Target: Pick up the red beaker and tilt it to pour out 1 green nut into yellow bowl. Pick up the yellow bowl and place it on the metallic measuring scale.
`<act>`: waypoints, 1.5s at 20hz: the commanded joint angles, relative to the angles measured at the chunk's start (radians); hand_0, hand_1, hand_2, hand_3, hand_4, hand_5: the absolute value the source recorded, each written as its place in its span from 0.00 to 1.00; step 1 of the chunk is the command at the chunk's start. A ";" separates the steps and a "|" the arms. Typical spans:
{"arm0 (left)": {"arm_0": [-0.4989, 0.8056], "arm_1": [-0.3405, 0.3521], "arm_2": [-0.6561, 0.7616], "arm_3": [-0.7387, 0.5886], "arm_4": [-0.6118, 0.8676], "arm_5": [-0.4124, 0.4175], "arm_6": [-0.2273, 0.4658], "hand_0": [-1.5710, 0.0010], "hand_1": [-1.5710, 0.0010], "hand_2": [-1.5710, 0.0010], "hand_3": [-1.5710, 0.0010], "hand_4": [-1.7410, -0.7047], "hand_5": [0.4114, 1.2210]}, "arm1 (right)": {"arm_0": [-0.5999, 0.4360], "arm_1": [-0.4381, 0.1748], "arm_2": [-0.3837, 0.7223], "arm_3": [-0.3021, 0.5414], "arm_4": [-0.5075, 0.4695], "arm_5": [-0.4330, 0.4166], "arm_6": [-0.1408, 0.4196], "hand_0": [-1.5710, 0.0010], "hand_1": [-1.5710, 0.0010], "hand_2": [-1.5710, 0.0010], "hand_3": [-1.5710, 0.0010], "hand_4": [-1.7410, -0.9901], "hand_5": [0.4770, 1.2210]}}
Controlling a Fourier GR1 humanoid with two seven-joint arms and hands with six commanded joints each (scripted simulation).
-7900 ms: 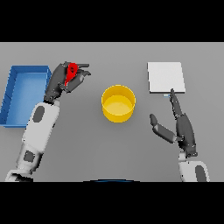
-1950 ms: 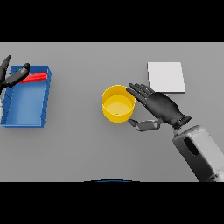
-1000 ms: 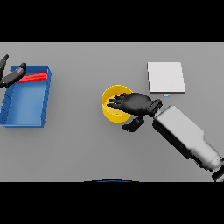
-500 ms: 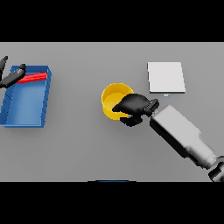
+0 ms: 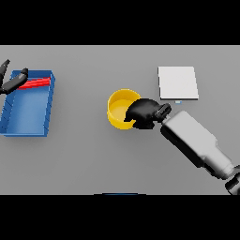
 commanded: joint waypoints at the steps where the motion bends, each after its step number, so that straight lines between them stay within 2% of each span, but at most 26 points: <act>1: -0.003 0.007 0.005 -0.011 0.004 -0.002 0.009 1.00 1.00 1.00 1.00 0.92 0.36 | 0.001 -0.009 -0.001 -0.016 -0.005 0.005 -0.008 0.05 0.05 0.13 0.24 0.04 0.98; 5: 0.001 0.004 -0.005 -0.005 -0.012 0.008 -0.005 1.00 1.00 1.00 1.00 0.93 0.36 | -0.007 -0.044 -0.029 -0.072 -0.032 0.037 0.015 0.02 0.02 0.08 0.26 0.01 0.99; 8: 0.007 0.008 0.002 -0.026 0.002 0.003 0.003 1.00 1.00 1.00 1.00 0.93 0.36 | -0.015 -0.077 -0.057 -0.139 -0.053 0.090 0.054 0.01 0.01 0.05 0.27 0.01 0.99; 10: -0.001 0.000 0.002 -0.021 0.006 0.004 0.011 1.00 1.00 1.00 1.00 0.93 0.36 | -0.018 -0.086 -0.070 -0.163 -0.050 0.090 0.094 0.01 0.01 0.09 0.23 0.00 1.00; 13: -0.012 0.002 0.013 -0.009 0.020 -0.005 0.006 1.00 1.00 1.00 1.00 0.91 0.36 | 0.001 -0.108 -0.081 -0.211 -0.057 0.101 0.124 0.00 0.00 0.05 0.25 0.00 1.00; 14: -0.018 0.004 0.012 0.002 0.016 -0.005 0.004 1.00 1.00 1.00 1.00 0.91 0.36 | -0.002 -0.123 -0.087 -0.205 -0.057 0.094 0.101 0.00 0.00 0.04 0.25 0.00 1.00; 16: -0.003 0.000 0.011 -0.023 0.022 -0.003 0.000 1.00 1.00 1.00 1.00 0.90 0.36 | -0.005 -0.137 -0.116 -0.203 -0.062 0.095 0.147 0.03 0.00 0.03 0.25 0.00 1.00; 17: -0.009 -0.002 0.012 -0.023 0.026 -0.003 0.019 1.00 1.00 1.00 1.00 0.90 0.37 | -0.020 -0.151 -0.129 -0.199 -0.066 0.095 0.141 0.02 0.00 0.05 0.24 0.00 1.00; 19: -0.005 -0.002 0.016 -0.037 0.033 -0.002 0.043 1.00 1.00 1.00 1.00 0.88 0.38 | -0.025 -0.170 -0.153 -0.184 -0.068 0.060 0.132 0.01 0.00 0.04 0.25 0.00 1.00; 22: 0.005 0.008 0.023 -0.042 0.040 -0.010 0.042 1.00 1.00 1.00 1.00 0.87 0.40 | -0.049 -0.194 -0.187 -0.116 -0.059 -0.002 0.130 0.01 0.00 0.02 0.26 0.00 1.00; 23: 0.014 -0.001 0.019 -0.056 0.042 -0.004 0.047 1.00 1.00 1.00 1.00 0.87 0.40 | -0.065 -0.201 -0.200 -0.079 -0.058 -0.025 0.109 0.01 0.00 0.02 0.27 0.00 1.00; 26: 0.009 -0.001 0.017 -0.073 0.043 0.000 0.081 1.00 1.00 1.00 1.00 0.86 0.42 | -0.089 -0.224 -0.216 0.013 -0.046 -0.076 0.089 0.00 0.00 0.01 0.26 0.00 1.00; 29: 0.015 -0.004 0.015 -0.092 0.042 0.008 0.104 1.00 1.00 1.00 1.00 0.86 0.43 | -0.112 -0.225 -0.236 0.110 -0.044 -0.120 0.077 0.00 0.00 0.01 0.27 0.00 1.00; 30: 0.015 -0.009 0.012 -0.090 0.042 0.009 0.108 1.00 1.00 1.00 1.00 0.85 0.43 | -0.117 -0.209 -0.237 0.152 -0.037 -0.138 0.096 0.00 0.00 0.02 0.26 0.00 1.00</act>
